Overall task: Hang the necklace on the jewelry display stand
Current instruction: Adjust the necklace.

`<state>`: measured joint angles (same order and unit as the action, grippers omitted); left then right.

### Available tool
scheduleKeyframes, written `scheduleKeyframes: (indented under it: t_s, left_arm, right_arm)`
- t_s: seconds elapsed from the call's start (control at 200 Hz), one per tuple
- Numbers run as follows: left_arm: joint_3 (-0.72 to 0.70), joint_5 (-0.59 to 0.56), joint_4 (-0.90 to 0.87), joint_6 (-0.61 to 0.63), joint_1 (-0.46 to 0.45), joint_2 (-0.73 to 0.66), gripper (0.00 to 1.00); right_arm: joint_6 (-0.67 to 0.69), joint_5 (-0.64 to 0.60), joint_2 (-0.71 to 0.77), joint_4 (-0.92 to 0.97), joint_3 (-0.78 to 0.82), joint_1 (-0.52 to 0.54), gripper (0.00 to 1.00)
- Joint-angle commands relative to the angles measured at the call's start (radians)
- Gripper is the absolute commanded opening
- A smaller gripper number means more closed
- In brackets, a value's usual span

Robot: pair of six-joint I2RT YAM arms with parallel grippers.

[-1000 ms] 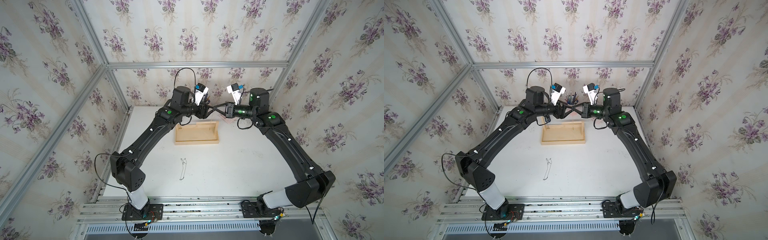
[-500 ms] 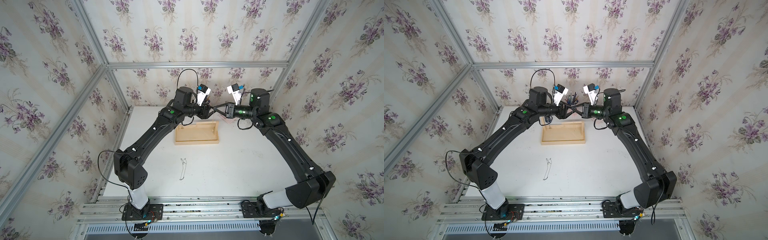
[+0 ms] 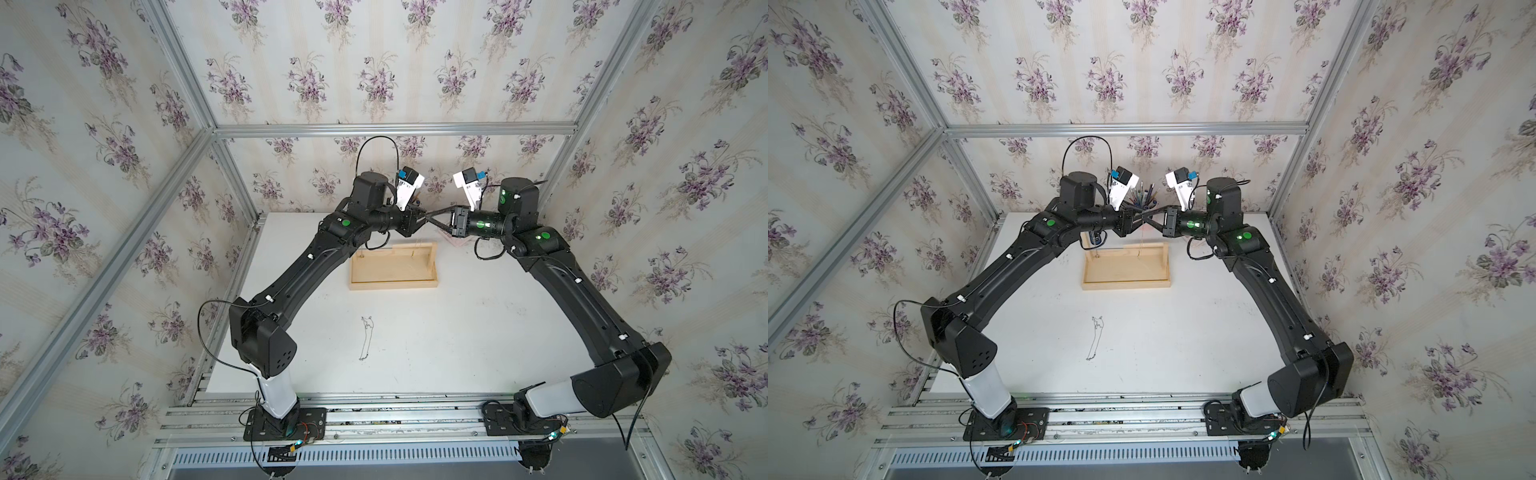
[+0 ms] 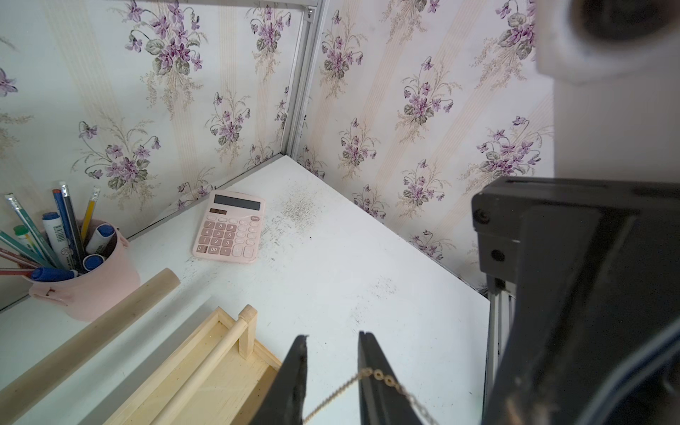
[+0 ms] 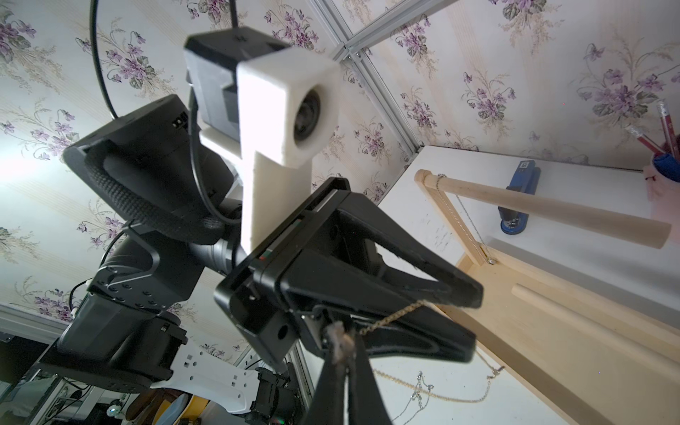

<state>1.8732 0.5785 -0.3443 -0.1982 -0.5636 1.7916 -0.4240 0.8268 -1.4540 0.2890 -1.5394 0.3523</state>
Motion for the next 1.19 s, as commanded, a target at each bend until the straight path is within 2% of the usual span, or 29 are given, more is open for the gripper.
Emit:
scheduleKeyframes:
  t_s: [0.0,0.245,0.465,0.734,1.189]
  left_arm:
    - [0.010,0.001,0.017,0.009,-0.001,0.002,0.23]
    - [0.033,-0.020,-0.012,0.027,-0.001,0.002,0.09]
    - [0.065,-0.037,-0.039,0.043,-0.001,0.010,0.02]
    - [0.117,-0.071,-0.073,0.059,-0.001,0.045,0.04]
    - [0.284,-0.173,-0.164,0.070,0.001,0.178,0.06]
  right_arm:
    - [-0.001,0.011,0.006,-0.026,-0.001,0.001,0.06]
    - [0.021,-0.011,0.000,-0.006,-0.009,-0.005,0.06]
    - [0.030,-0.012,-0.025,0.000,-0.035,-0.022,0.06]
    - [0.060,-0.018,-0.078,0.012,-0.078,-0.032,0.06]
    - [0.073,-0.013,-0.175,-0.030,-0.092,-0.096,0.06]
